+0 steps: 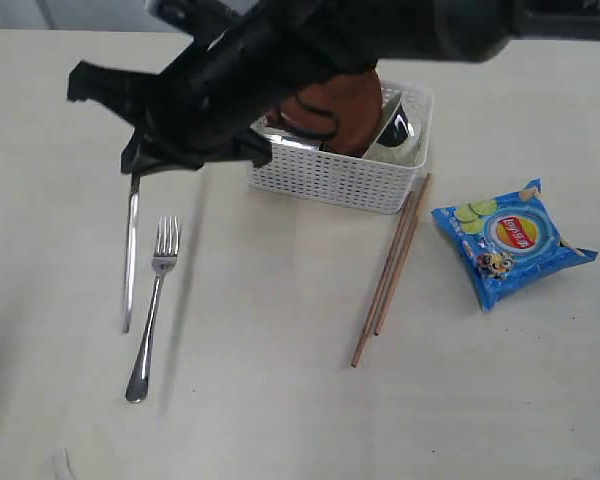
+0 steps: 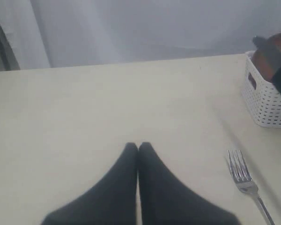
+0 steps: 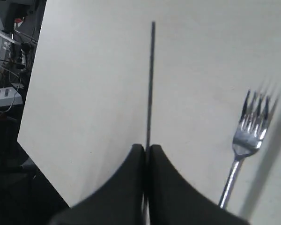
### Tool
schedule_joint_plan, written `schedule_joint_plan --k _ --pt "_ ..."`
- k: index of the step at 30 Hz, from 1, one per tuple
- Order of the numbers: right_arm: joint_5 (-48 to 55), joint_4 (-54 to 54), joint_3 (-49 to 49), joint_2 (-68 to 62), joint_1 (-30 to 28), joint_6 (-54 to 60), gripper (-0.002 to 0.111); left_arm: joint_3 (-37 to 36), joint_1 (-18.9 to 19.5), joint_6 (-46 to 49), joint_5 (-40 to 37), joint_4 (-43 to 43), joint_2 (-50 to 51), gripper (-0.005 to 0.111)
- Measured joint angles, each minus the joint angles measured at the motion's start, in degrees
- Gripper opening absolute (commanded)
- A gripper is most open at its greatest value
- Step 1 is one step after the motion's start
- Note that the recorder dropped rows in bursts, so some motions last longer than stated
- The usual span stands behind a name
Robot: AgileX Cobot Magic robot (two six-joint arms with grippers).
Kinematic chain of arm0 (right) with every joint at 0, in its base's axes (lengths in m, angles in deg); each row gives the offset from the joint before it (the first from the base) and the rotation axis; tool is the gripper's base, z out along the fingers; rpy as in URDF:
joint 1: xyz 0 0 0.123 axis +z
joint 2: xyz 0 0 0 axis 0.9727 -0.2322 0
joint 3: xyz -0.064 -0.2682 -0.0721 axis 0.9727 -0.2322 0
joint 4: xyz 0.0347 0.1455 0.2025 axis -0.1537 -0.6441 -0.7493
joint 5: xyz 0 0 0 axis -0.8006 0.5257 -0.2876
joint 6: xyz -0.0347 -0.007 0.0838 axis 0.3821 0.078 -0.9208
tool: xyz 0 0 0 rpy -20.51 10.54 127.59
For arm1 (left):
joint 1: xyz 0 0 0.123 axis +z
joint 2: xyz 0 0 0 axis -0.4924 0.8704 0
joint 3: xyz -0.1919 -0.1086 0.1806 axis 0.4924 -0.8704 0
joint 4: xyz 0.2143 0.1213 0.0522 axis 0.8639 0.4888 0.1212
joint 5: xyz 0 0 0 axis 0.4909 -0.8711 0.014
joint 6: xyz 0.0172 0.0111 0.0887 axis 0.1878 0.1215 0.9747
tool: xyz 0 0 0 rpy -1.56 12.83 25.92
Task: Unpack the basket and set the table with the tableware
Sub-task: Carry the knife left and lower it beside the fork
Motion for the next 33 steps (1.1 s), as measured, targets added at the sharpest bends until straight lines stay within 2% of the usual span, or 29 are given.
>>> schedule_joint_plan --k 5,10,16,33 --pt "-9.19 -5.11 -3.03 -1.41 6.08 0.0 0.0 0.0 0.0 0.0 0.0 0.0 0.0 0.0" --pt "-12.05 -6.73 -3.03 -5.79 9.49 -0.12 0.0 0.0 0.0 0.0 0.0 0.0 0.0 0.0" --pt "-14.5 -6.97 -3.12 -10.17 9.76 -1.06 0.0 0.0 0.0 0.0 0.0 0.0 0.0 0.0" --pt "-20.92 -5.42 -3.12 -10.43 9.76 -0.05 0.0 0.0 0.0 0.0 0.0 0.0 0.0 0.0"
